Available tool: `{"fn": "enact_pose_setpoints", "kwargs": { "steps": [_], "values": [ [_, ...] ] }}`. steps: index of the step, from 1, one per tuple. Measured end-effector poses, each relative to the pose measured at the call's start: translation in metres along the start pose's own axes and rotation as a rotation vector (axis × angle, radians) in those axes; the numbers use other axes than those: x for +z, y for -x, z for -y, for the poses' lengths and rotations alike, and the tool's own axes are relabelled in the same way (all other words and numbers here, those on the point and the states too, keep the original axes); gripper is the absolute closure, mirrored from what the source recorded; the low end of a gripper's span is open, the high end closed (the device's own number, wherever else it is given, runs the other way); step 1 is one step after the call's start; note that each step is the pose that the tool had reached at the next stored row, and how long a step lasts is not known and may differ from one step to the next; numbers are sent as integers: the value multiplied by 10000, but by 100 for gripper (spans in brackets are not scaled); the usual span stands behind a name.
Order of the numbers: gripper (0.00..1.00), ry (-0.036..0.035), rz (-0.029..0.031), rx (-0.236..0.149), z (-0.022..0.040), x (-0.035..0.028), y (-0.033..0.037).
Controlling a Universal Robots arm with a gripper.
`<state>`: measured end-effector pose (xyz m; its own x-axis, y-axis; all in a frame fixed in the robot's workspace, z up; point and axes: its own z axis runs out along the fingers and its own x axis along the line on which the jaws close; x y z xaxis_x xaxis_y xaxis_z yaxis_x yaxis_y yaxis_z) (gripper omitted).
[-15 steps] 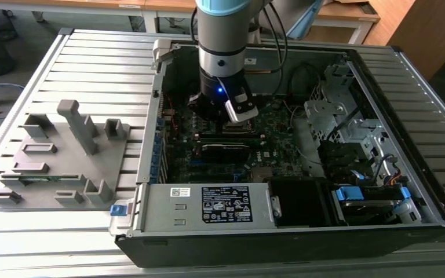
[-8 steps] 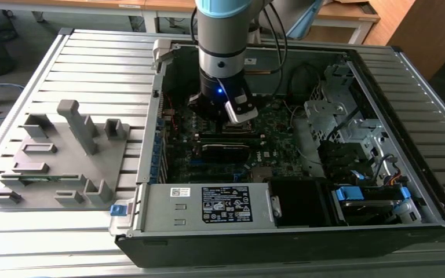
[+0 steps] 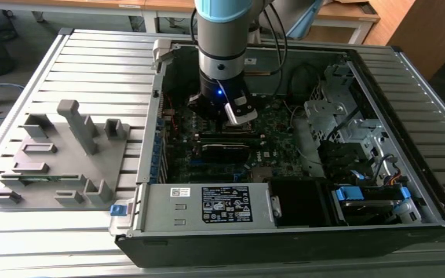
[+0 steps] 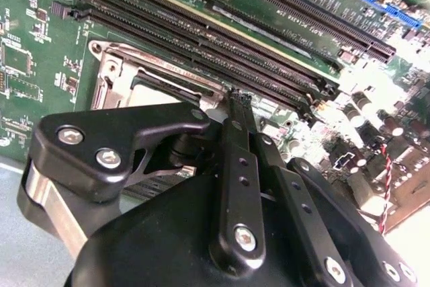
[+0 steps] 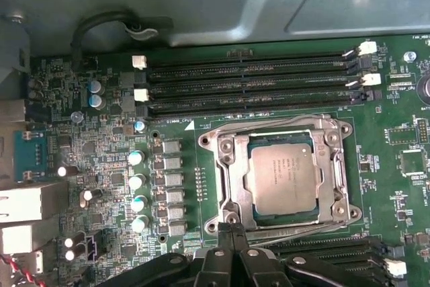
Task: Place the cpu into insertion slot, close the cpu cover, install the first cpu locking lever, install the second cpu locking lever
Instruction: 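Install the second cpu locking lever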
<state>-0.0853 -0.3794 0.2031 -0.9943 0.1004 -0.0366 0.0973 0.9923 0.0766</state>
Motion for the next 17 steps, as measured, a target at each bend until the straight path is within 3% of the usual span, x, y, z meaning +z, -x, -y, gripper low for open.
{"fn": "enact_pose_setpoints", "kwargs": {
  "steps": [17],
  "values": [
    [90, 16, 0, 1, 85, -5, 6]
  ]
}}
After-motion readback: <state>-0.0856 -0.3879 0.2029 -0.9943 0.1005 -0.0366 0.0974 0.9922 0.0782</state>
